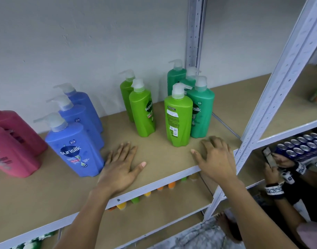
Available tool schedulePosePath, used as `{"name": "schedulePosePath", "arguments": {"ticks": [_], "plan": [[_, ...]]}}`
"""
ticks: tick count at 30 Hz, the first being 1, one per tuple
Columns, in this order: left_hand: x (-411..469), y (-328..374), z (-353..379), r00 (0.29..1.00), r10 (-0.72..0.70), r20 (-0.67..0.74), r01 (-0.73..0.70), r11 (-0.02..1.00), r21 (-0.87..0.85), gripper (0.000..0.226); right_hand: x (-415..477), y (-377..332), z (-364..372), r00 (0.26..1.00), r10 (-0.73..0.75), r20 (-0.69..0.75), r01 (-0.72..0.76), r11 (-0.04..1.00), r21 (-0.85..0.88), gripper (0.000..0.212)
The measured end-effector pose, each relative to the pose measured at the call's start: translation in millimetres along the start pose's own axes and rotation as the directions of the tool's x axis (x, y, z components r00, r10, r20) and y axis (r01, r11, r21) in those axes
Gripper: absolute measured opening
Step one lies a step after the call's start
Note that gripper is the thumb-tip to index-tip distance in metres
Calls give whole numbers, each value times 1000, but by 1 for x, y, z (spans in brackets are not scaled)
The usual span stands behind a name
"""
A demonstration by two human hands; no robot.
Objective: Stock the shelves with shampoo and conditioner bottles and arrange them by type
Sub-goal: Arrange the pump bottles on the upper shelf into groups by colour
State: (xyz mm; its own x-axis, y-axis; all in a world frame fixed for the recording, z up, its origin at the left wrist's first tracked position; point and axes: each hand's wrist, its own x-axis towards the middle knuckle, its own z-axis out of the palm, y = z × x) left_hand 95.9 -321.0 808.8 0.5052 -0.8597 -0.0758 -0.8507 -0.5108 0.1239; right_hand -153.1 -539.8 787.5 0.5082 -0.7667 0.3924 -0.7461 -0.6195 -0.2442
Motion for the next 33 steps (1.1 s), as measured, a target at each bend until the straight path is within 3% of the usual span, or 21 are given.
{"name": "schedulePosePath", "arguments": {"ticks": [4, 8, 11, 15, 17, 19, 22, 27, 33], "plan": [[1, 2, -1, 1000, 6, -13, -6, 1000, -10, 93, 25, 19, -10, 997, 81, 20, -81, 997, -11, 69], [1, 2, 0, 999, -4, -36, 2, 998, -55, 93, 47, 26, -10, 957, 116, 266, -89, 990, -112, 96], [5, 2, 1, 993, -26, -113, 11, 991, -131, 94, 50, 26, -5, 919, 147, 365, -92, 982, -163, 100], [25, 12, -1, 952, -138, -274, 15, 914, -406, 70, 53, 23, -10, 905, 152, 396, -89, 981, -172, 103], [43, 19, -1, 924, -233, -304, -18, 765, -643, 65, 54, 23, -13, 904, 143, 403, -74, 981, -180, 104], [64, 27, -1, 872, -327, -364, -71, 651, -756, 70, 53, 23, -13, 915, 131, 381, -59, 979, -195, 103], [93, 42, -4, 818, -420, -393, -88, 584, -807, 79, 49, 22, -10, 928, 133, 347, -54, 972, -228, 104], [119, 53, -10, 742, -497, -450, -61, 619, -783, 82, 49, 23, -8, 936, 140, 322, -63, 969, -239, 105], [131, 41, -10, 775, -507, -379, -76, 519, -851, 78, 49, 24, -6, 948, 135, 289, -60, 965, -254, 105]]}}
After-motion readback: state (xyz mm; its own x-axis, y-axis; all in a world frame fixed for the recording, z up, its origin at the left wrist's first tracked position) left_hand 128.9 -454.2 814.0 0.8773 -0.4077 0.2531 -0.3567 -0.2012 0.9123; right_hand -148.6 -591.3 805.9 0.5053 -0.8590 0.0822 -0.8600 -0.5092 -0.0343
